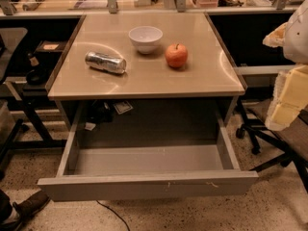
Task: Place redbull can into top drawer
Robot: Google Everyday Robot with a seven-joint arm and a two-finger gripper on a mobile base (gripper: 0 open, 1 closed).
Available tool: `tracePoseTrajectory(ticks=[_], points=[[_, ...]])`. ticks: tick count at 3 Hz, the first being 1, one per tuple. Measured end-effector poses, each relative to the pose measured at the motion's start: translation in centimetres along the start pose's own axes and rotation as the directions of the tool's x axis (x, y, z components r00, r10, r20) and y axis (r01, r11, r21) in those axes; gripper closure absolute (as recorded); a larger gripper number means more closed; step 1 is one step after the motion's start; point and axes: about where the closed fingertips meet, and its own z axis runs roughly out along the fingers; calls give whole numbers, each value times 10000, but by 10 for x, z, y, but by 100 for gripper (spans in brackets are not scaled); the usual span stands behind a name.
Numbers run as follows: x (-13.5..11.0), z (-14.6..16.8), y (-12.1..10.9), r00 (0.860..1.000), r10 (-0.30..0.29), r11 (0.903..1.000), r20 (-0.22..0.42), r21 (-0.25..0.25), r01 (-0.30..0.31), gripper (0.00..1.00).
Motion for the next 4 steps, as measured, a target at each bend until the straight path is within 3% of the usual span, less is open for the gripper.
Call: tracePoseTrajectory(ticks=[1,3,4], points=[[0,0,0,10000,0,10000,1,1,0,0],[-52,30,-17,9997,8,10000,242,-48,-6,0],[-129,64,-52,9986,-504,9984,146,-231,507,0]])
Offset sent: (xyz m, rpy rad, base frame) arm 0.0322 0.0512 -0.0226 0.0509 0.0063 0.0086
